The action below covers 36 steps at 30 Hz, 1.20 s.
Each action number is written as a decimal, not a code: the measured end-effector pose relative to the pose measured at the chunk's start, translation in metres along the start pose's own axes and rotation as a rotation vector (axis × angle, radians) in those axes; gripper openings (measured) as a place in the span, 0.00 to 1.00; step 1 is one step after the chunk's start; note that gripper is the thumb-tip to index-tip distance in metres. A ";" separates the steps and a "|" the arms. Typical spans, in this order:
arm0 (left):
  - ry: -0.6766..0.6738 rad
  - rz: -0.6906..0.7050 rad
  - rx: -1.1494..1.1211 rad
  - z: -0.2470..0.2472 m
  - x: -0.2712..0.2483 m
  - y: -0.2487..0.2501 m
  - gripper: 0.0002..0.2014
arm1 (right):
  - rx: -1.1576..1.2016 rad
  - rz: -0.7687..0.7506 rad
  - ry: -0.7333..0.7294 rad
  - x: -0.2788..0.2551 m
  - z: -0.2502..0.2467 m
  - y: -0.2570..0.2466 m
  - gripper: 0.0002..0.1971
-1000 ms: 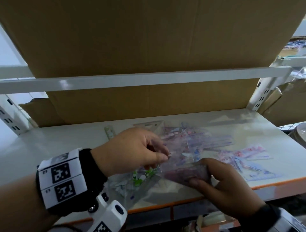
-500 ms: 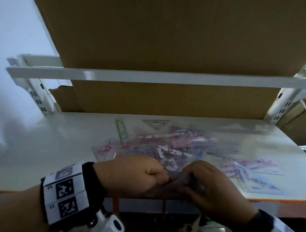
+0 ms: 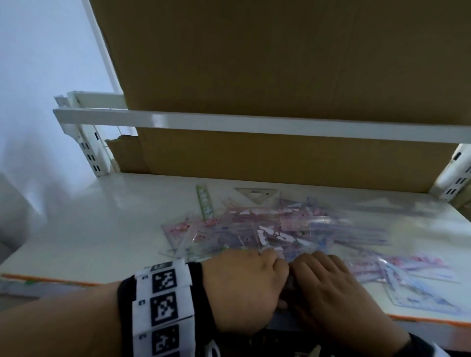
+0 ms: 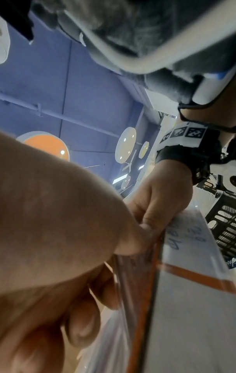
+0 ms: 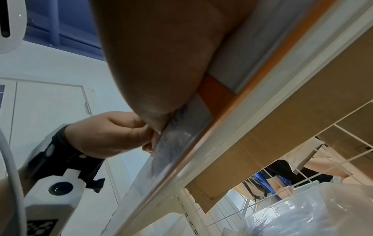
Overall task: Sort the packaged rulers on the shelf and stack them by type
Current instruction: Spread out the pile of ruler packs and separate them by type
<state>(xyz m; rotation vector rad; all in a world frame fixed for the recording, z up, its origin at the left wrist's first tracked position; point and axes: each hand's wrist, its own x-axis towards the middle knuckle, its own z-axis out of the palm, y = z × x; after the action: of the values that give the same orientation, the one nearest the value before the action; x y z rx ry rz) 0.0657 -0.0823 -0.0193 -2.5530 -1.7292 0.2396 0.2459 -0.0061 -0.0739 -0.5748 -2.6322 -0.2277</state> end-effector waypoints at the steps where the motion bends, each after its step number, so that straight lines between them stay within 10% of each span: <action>1: -0.075 -0.014 -0.047 -0.005 0.002 -0.002 0.26 | -0.004 0.007 0.014 0.001 0.000 0.000 0.17; 7: -0.506 0.063 -0.129 -0.060 0.032 -0.058 0.32 | -0.020 0.001 0.040 0.002 0.000 -0.002 0.12; 16: -0.327 -0.352 -0.131 -0.050 0.139 -0.149 0.24 | -0.057 0.030 0.052 0.006 0.001 -0.002 0.11; 36: -0.407 -0.346 -0.164 -0.011 0.174 -0.151 0.24 | -0.114 0.012 0.071 0.006 0.005 0.005 0.06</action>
<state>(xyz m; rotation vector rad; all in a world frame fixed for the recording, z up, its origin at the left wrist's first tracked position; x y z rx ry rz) -0.0087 0.1358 -0.0071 -2.3697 -2.3867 0.6599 0.2412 0.0018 -0.0756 -0.6078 -2.5588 -0.3892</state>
